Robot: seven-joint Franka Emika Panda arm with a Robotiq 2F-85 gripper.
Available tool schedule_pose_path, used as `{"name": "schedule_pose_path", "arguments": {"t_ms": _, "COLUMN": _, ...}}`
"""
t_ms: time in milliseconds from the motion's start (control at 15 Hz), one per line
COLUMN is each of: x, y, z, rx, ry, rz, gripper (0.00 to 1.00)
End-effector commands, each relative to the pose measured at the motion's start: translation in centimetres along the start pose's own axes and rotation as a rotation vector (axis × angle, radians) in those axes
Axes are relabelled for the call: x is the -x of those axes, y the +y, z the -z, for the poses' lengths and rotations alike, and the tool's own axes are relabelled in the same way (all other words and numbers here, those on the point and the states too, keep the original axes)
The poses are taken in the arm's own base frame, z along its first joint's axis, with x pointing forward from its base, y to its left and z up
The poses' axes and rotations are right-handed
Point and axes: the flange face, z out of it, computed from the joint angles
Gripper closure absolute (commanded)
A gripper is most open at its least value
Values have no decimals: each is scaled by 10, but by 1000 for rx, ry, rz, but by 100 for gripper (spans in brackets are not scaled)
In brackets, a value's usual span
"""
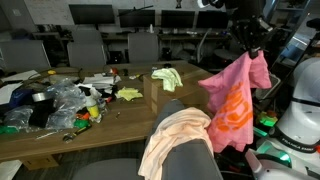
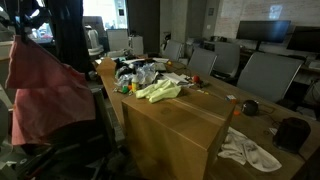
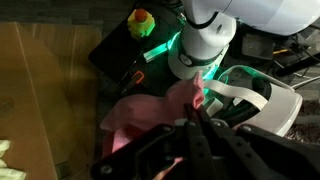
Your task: Hang the shirts on the box on the back of the chair
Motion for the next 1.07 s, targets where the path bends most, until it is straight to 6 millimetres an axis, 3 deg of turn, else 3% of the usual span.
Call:
{"name": "schedule_pose_path", "arguments": {"t_ms": 0, "x": -22, "y": -8, "z": 19, "rx": 52, "ry": -46, "rz": 50, "gripper": 99}}
{"name": "schedule_pose_path", "arguments": {"t_ms": 533, "x": -69, "y": -27, "z": 29, "rx": 91, "ry": -120, "rz": 115, "gripper": 99}}
{"name": "schedule_pose_path", "arguments": {"t_ms": 1000, "x": -107, "y": -31, "z": 46, "rx": 113, "ry": -101, "rz": 115, "gripper": 99}}
